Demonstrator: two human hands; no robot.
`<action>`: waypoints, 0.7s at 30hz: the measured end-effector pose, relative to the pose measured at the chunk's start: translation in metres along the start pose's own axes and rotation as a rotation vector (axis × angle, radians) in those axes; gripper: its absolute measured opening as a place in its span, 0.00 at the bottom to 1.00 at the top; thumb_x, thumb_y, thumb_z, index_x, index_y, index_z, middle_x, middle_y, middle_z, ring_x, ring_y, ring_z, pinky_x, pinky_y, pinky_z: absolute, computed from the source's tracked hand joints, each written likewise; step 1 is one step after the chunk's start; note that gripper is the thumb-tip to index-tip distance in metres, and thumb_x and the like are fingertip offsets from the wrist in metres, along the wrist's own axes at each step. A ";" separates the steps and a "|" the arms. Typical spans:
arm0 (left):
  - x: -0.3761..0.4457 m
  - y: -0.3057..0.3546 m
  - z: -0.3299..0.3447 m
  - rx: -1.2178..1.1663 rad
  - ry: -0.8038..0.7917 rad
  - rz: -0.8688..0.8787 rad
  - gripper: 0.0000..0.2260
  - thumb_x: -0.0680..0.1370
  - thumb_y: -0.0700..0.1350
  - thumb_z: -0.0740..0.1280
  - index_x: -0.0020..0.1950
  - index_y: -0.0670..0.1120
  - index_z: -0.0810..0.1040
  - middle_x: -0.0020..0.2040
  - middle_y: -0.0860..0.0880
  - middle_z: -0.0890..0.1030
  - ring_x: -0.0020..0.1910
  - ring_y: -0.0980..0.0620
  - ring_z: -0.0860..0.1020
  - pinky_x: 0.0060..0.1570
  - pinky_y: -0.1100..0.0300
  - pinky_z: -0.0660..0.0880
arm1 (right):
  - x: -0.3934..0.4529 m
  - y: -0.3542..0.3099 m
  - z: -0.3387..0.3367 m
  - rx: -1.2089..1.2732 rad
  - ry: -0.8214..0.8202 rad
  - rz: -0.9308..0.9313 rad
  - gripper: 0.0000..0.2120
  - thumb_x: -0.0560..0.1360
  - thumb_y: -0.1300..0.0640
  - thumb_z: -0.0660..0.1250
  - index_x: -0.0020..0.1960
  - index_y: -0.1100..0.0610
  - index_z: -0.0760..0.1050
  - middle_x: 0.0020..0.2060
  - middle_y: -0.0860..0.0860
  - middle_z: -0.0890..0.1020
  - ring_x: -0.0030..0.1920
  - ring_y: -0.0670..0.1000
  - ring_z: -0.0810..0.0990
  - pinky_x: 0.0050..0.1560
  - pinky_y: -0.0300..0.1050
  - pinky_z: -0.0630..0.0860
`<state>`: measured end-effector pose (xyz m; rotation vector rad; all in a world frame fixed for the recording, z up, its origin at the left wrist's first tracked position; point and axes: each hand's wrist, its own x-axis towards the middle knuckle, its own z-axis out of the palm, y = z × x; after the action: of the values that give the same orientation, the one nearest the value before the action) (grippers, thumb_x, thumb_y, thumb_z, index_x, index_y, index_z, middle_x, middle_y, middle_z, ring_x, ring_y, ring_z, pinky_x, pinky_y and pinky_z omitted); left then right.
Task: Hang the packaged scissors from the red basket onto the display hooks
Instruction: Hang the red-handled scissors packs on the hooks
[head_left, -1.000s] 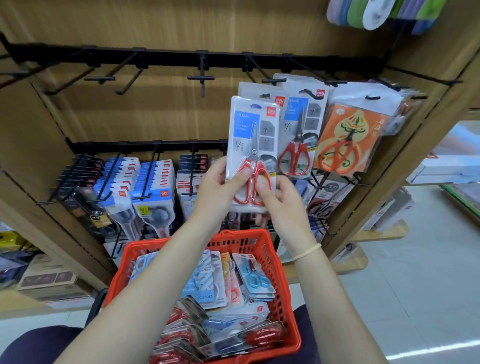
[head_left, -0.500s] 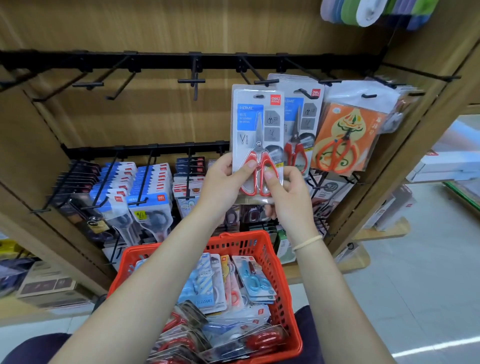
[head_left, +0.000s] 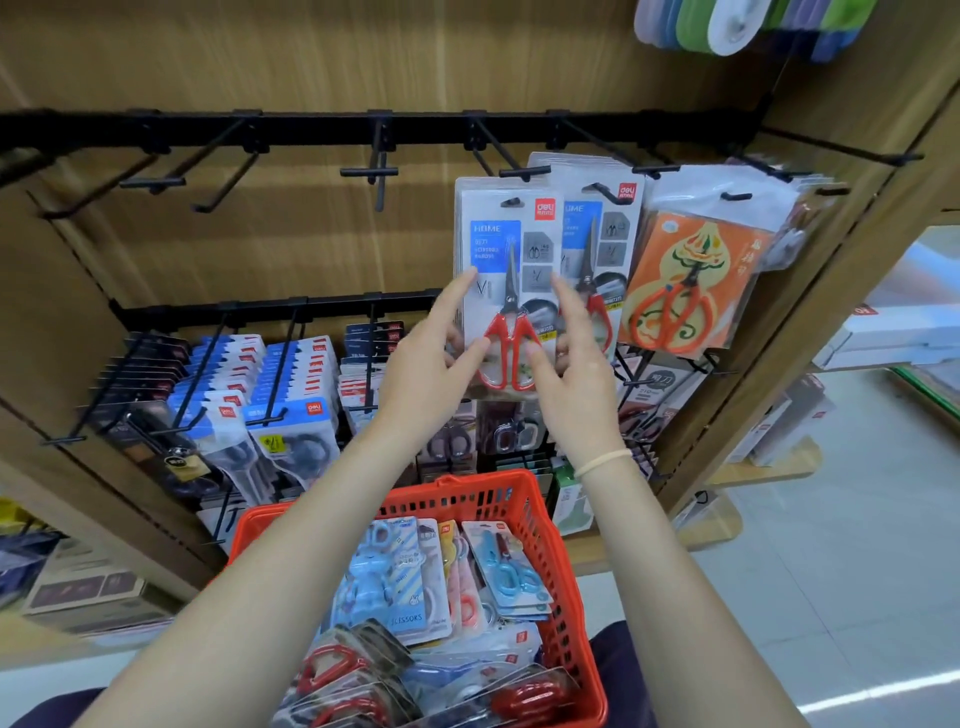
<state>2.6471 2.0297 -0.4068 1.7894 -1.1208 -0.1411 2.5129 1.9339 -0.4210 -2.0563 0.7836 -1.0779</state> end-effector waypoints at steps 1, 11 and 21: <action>0.006 -0.003 -0.001 0.017 -0.020 -0.009 0.31 0.82 0.49 0.69 0.80 0.65 0.58 0.42 0.48 0.79 0.39 0.50 0.80 0.47 0.49 0.80 | 0.007 0.002 0.001 -0.039 -0.029 0.004 0.32 0.83 0.56 0.63 0.79 0.35 0.52 0.32 0.42 0.66 0.29 0.44 0.67 0.32 0.41 0.65; 0.033 -0.012 0.000 0.045 -0.081 -0.050 0.32 0.83 0.52 0.67 0.81 0.65 0.54 0.43 0.45 0.81 0.43 0.48 0.81 0.50 0.45 0.80 | 0.037 0.009 0.010 -0.200 -0.145 -0.005 0.34 0.84 0.52 0.61 0.81 0.38 0.45 0.37 0.50 0.69 0.33 0.51 0.69 0.35 0.52 0.69; -0.093 -0.078 -0.028 0.137 -0.108 -0.071 0.18 0.82 0.58 0.62 0.68 0.53 0.78 0.55 0.55 0.80 0.51 0.59 0.78 0.53 0.55 0.77 | -0.072 0.008 0.043 0.023 -0.373 0.167 0.11 0.81 0.53 0.68 0.62 0.53 0.78 0.46 0.48 0.80 0.42 0.42 0.77 0.47 0.37 0.73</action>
<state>2.6574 2.1241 -0.4872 1.9640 -1.1680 -0.2101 2.5142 1.9964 -0.4781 -2.0475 0.7300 -0.5841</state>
